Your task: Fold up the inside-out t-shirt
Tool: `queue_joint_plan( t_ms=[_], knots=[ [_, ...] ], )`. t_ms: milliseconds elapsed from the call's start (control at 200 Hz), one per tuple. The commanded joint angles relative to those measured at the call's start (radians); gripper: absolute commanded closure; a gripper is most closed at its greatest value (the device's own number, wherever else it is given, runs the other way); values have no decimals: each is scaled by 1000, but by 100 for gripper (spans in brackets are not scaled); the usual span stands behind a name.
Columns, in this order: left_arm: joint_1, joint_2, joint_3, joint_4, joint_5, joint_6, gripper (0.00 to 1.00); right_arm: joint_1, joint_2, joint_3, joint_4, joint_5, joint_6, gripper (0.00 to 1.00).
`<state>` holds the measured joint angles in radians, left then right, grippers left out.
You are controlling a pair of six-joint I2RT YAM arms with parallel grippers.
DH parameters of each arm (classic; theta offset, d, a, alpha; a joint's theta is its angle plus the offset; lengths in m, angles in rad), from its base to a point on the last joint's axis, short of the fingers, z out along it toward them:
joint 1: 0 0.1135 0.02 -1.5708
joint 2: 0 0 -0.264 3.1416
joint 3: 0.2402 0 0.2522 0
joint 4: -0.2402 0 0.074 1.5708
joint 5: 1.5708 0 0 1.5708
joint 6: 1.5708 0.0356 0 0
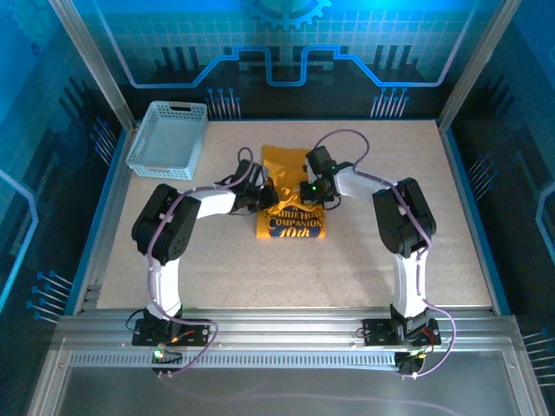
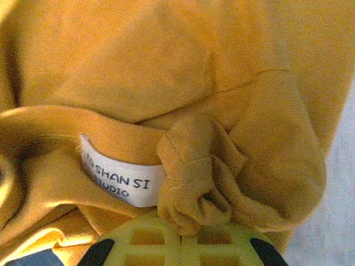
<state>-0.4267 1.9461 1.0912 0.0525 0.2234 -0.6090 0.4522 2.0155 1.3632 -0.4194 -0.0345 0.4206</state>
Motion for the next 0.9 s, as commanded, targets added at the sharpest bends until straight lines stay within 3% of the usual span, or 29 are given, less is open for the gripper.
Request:
queue_joint_plan(
  t_ms=[0, 185, 325, 540, 895],
  knots=[
    [-60, -115, -174, -41, -75, -38, 100, 35, -116, -152, -57, 55, 71, 100],
    [-191, -324, -429, 38, -131, -125, 100, 127, -334, -431, -7, 83, 130, 100],
    [-238, -522, -523, 27, -192, -161, 100, 170, -510, -516, -12, 106, 109, 100],
    [-227, -697, -407, -41, -265, -54, 100, 130, -727, -406, -8, 156, 11, 100],
    [-137, -700, -263, -41, -257, 2, 100, 85, -720, -208, -31, 134, -54, 100]
  ],
)
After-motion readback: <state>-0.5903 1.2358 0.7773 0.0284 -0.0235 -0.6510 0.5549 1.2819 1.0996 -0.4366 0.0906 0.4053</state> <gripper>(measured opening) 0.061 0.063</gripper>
